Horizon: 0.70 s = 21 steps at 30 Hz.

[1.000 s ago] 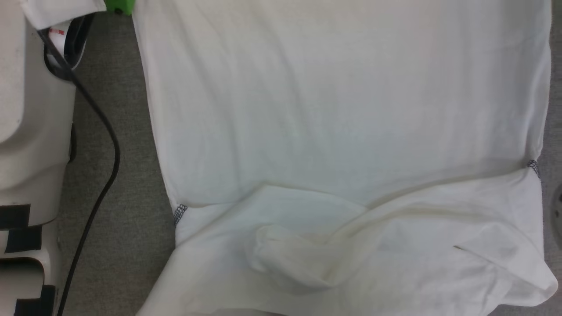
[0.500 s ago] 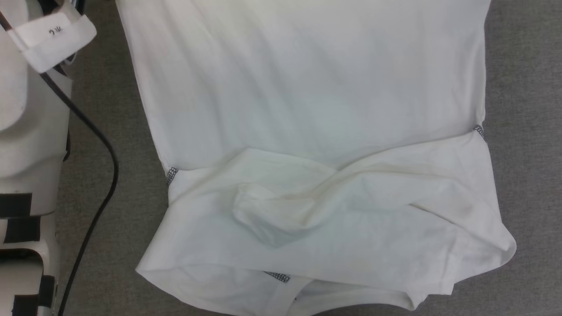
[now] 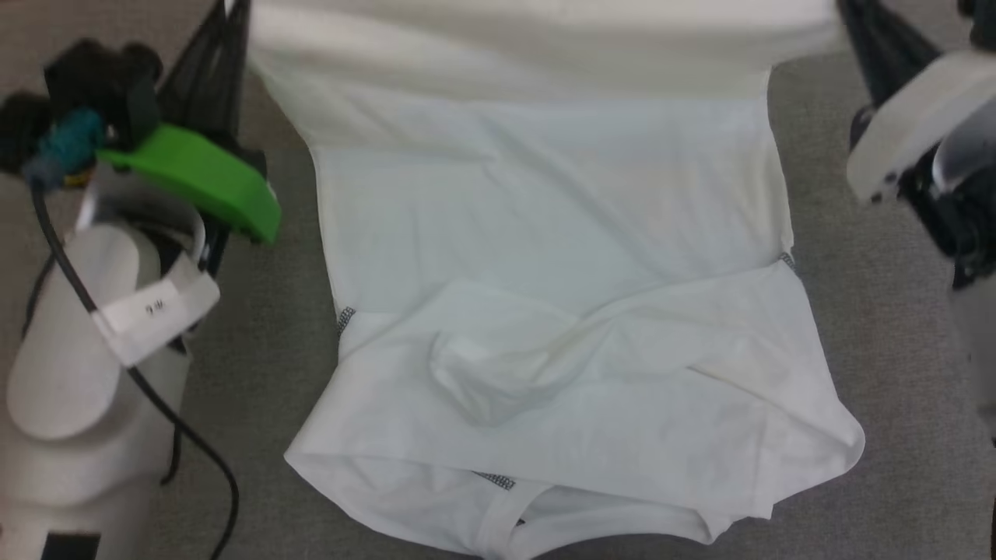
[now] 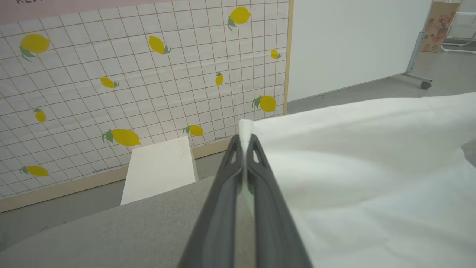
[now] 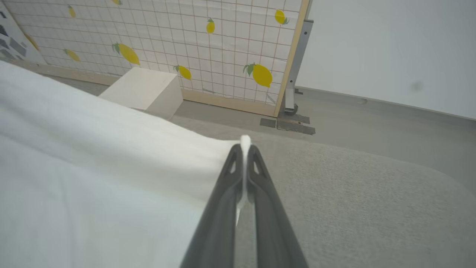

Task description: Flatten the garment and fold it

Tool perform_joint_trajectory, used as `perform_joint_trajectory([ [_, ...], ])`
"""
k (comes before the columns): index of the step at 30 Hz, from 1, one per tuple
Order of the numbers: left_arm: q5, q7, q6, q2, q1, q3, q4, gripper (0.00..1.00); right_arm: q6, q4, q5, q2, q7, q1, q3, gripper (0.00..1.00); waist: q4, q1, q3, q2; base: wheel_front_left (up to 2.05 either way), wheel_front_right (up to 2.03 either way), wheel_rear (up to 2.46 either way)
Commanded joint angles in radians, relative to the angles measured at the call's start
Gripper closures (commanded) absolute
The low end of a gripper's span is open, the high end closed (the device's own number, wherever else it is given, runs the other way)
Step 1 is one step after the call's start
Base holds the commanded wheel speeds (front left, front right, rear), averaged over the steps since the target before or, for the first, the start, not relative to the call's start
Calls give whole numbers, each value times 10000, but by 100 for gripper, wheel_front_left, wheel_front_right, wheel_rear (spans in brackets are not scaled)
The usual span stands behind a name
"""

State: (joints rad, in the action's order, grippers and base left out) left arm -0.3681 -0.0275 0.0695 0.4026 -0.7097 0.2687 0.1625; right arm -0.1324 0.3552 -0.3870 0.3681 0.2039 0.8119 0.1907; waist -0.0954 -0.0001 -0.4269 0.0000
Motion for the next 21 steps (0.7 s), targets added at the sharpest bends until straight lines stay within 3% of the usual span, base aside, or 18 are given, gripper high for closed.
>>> perform_joint_trajectory([
  [1, -247, 112, -61, 127, 734, -63, -334, 100, 17, -471, -195, 139, 156, -717, 31, 100, 106, 1, 1022, 0, 0, 0, 0],
  [7, -1226, 1010, -327, 283, 3805, -88, -2086, 100, 17, -2728, -566, 506, 997, -3664, -554, 100, 217, 1, 1809, 0, 0, 0, 0],
  [13, -2438, 2286, -633, 237, 6230, 59, -3022, 100, 17, -4319, -569, 454, 2343, -6220, -1308, 100, 513, 1, 2299, 0, 0, 0, 0],
  [21, -3864, 3237, -548, 68, 8118, 387, -3305, 100, 17, -5575, 66, -209, 3741, -8555, -2540, 100, 829, 1, 2564, 0, 0, 0, 0],
])
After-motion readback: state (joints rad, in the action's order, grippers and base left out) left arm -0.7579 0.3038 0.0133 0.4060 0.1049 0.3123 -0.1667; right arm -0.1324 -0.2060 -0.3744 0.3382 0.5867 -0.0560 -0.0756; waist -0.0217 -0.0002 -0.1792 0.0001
